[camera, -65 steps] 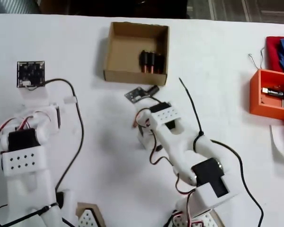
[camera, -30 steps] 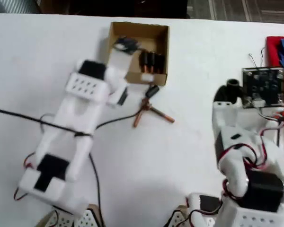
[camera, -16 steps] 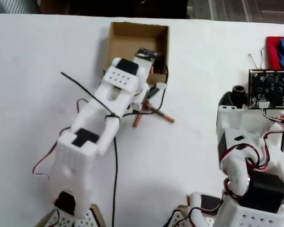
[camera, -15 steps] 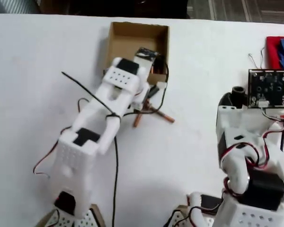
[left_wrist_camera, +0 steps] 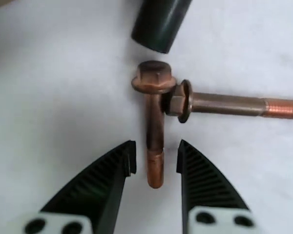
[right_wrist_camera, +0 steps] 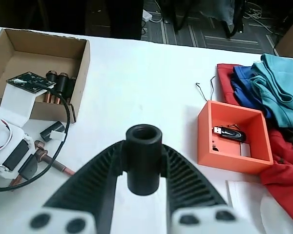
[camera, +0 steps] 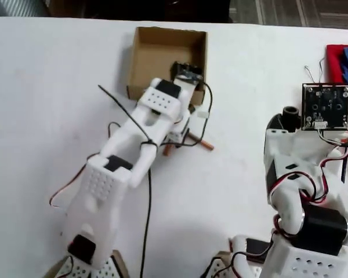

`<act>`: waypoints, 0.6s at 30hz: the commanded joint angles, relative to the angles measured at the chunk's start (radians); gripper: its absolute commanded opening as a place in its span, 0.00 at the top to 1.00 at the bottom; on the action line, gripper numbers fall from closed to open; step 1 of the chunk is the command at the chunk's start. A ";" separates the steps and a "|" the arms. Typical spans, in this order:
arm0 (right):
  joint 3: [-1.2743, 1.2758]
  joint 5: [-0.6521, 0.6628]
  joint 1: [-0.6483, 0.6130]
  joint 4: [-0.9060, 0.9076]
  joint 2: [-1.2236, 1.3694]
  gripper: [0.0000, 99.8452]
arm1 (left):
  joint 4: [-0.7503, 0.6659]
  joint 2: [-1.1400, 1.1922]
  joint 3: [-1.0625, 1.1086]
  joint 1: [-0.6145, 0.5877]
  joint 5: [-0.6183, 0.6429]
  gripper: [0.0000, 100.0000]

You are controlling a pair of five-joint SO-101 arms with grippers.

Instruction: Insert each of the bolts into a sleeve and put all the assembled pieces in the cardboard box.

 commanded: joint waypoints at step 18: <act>-0.005 0.002 0.008 -0.027 -0.012 0.98 | 0.101 -0.077 -0.067 -0.014 -0.115 0.97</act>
